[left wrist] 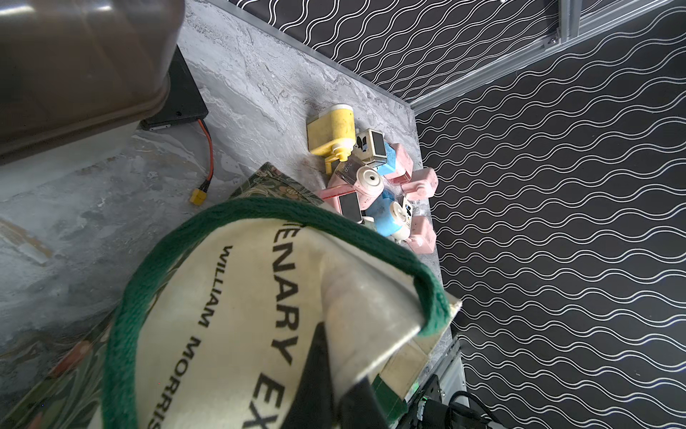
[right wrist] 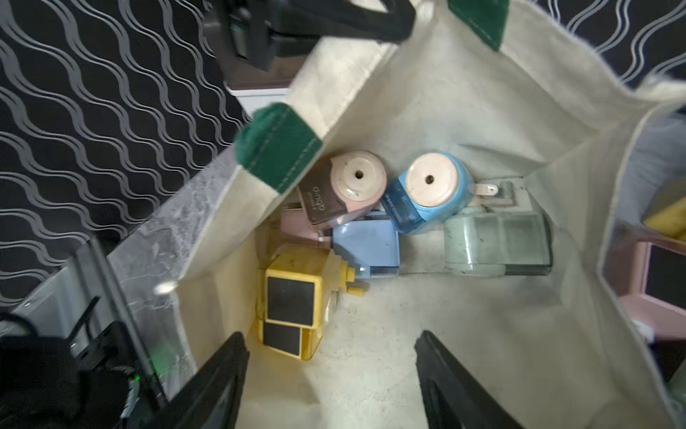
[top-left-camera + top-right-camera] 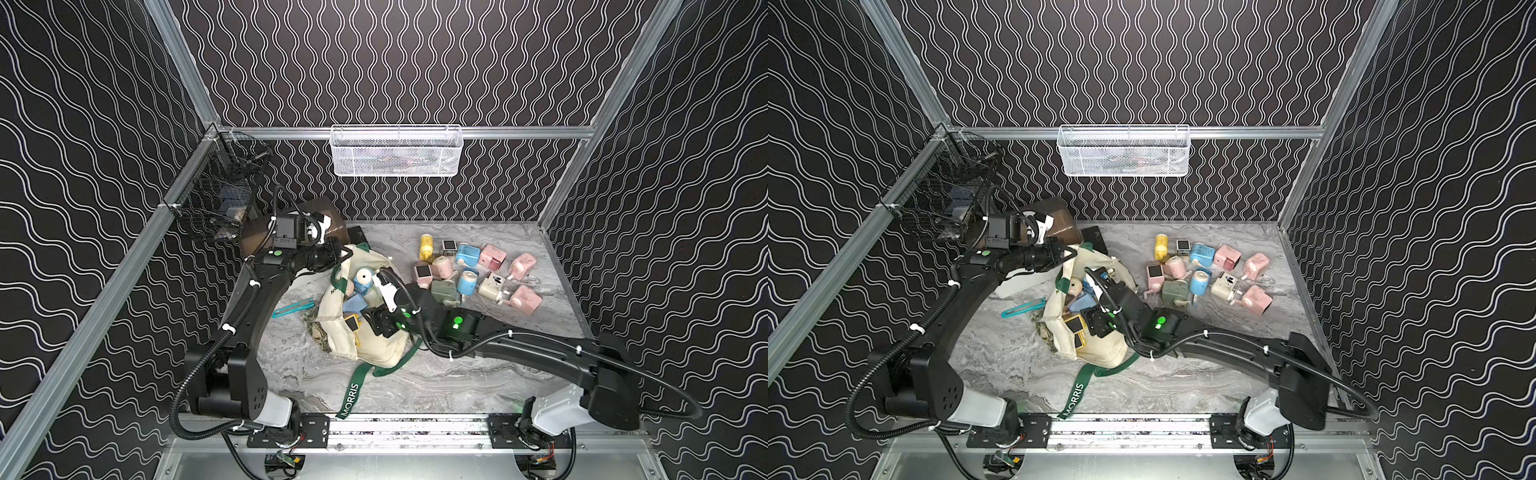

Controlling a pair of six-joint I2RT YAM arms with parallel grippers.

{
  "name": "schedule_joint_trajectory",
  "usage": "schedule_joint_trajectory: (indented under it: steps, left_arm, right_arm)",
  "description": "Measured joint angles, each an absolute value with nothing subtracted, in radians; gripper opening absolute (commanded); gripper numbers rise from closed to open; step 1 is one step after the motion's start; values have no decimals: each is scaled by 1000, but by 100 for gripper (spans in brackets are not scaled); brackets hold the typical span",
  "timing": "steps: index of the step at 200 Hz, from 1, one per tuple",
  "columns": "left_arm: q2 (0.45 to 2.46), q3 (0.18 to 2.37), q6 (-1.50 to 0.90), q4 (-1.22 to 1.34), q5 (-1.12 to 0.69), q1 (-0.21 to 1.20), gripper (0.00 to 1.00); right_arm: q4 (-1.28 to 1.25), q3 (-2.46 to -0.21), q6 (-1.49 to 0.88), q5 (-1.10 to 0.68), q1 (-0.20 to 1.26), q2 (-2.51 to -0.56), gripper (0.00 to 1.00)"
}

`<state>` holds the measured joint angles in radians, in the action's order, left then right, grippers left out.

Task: Take out the pencil sharpeners from the tote bags
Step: Pick up the pencil sharpener from the canvas bag.

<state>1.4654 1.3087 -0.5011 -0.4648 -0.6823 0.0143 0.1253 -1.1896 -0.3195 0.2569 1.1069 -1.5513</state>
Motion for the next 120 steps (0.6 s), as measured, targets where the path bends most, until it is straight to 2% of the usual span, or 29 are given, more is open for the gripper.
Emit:
schedule_joint_trajectory:
  steps: [45, 120]
  left_arm:
    - [1462, 1308, -501, -466, -682, 14, 0]
    - [1462, 1308, -501, -465, -683, 14, 0]
  right_arm:
    - [156, -1299, -492, 378, 1092, -1741, 87]
    - [15, -1379, -699, 397, 1025, -1941, 90]
